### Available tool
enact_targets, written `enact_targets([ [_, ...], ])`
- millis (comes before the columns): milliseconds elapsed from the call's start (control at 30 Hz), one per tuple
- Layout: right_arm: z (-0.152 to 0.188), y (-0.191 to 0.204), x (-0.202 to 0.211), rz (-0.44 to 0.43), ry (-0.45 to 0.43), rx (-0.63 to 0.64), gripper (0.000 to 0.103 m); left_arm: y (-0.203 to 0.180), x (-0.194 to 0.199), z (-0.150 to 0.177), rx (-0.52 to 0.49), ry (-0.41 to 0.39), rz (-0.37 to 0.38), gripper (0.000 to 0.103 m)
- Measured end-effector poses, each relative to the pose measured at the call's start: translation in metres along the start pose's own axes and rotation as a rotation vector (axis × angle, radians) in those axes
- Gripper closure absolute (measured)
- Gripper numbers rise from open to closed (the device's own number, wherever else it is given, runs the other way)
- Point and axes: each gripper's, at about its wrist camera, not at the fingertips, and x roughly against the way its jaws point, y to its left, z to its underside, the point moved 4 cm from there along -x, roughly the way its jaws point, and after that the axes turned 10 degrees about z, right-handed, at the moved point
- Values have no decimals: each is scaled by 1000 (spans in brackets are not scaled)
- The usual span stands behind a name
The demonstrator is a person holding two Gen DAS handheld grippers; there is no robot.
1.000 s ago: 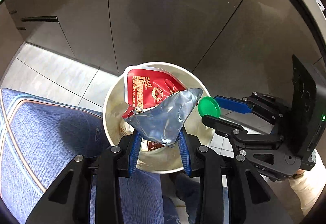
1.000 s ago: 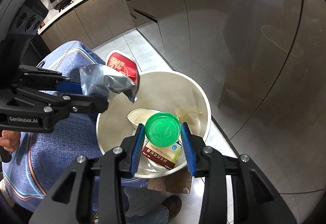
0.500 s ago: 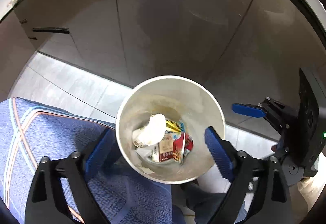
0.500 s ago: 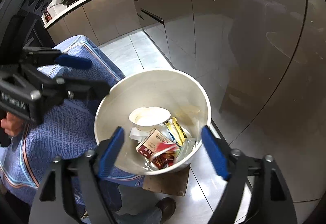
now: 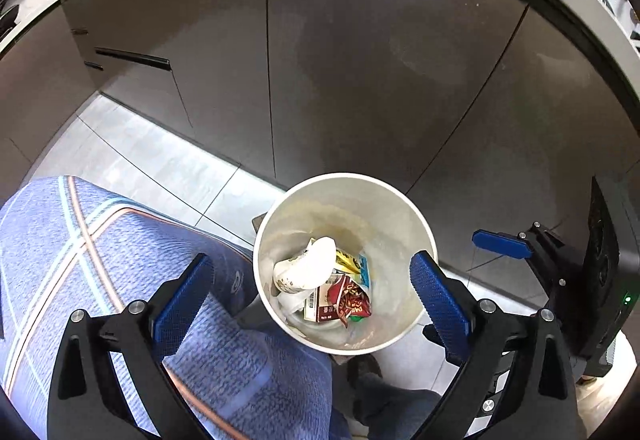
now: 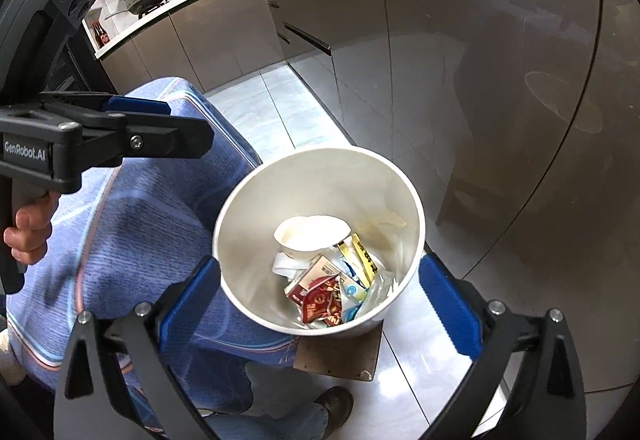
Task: Collect trash
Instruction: 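Move both grippers back over the table toward the remaining trash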
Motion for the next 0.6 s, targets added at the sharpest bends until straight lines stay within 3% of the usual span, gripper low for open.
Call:
enact_targets([
  [367, -20, 36, 44, 2, -34, 63, 3, 0, 73, 9, 33, -97, -32, 8],
  [600, -38, 72, 75, -16, -73, 120, 3, 23, 139, 30, 82, -179, -62, 8],
])
